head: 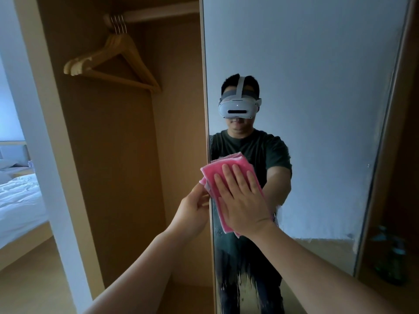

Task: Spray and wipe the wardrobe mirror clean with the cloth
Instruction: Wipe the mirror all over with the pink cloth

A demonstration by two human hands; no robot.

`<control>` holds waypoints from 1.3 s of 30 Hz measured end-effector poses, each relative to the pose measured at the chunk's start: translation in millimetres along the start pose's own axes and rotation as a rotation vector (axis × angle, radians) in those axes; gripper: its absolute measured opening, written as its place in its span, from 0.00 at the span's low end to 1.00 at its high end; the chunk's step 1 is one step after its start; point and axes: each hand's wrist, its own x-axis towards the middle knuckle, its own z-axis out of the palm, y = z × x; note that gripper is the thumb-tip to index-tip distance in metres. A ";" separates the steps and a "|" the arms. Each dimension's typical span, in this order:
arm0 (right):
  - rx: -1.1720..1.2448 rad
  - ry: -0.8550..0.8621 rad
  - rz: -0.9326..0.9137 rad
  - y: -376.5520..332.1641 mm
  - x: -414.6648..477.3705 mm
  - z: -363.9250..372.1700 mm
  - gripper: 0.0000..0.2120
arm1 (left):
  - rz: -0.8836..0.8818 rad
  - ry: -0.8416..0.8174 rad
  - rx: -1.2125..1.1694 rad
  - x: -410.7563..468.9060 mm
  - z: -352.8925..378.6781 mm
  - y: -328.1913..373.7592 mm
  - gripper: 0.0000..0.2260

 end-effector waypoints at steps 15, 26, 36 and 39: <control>0.028 0.008 -0.186 35.3 -10.1 -4.6 0.28 | 0.006 0.021 0.027 -2.5 2.9 5.9 0.36; -0.037 0.078 -0.021 130.8 60.1 -41.0 0.28 | -0.018 0.069 0.103 0.0 8.3 2.9 0.38; -0.060 0.093 0.011 139.7 60.2 -49.1 0.26 | -0.034 0.099 0.143 -0.2 9.9 -3.8 0.38; -0.041 0.077 0.044 134.9 52.0 -46.2 0.26 | -0.030 0.116 0.158 -0.2 11.0 -2.9 0.40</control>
